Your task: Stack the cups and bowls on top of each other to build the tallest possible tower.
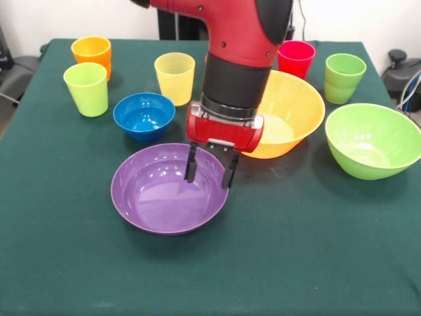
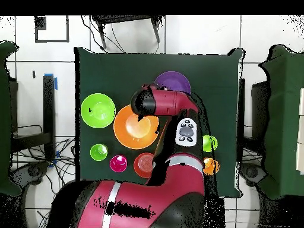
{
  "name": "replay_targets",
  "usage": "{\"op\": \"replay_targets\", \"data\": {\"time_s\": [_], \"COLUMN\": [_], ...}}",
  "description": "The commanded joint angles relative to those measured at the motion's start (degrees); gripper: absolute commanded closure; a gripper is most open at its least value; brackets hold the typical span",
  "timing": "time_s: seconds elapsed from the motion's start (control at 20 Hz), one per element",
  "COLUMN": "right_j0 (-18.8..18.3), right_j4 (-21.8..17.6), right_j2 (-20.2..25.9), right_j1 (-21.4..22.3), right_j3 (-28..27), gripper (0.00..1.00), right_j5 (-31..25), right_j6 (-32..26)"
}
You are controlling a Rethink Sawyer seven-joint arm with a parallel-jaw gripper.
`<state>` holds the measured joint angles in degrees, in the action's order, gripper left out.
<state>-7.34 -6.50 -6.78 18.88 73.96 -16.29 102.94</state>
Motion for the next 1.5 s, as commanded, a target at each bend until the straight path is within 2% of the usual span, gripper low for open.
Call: {"op": "replay_targets", "data": {"time_s": [0.05, 0.25, 0.45, 1.1, 1.5], "right_j0": [-2.41, -5.38, -6.79, -7.09, -6.40], "right_j4": [-5.51, -6.51, -7.27, -9.59, -9.91], "right_j2": [9.10, 13.26, 15.69, 15.67, 15.12], "right_j1": [-2.45, -2.24, -2.00, 0.76, 1.62], "right_j3": [3.55, 4.78, 5.35, 4.51, 4.12], "gripper": [0.00, 0.00, 0.00, 0.00, 0.00], "right_j5": [2.13, 0.74, -0.53, -7.55, -8.84], "right_j6": [-2.04, -4.79, -5.16, -6.52, -5.93]}}
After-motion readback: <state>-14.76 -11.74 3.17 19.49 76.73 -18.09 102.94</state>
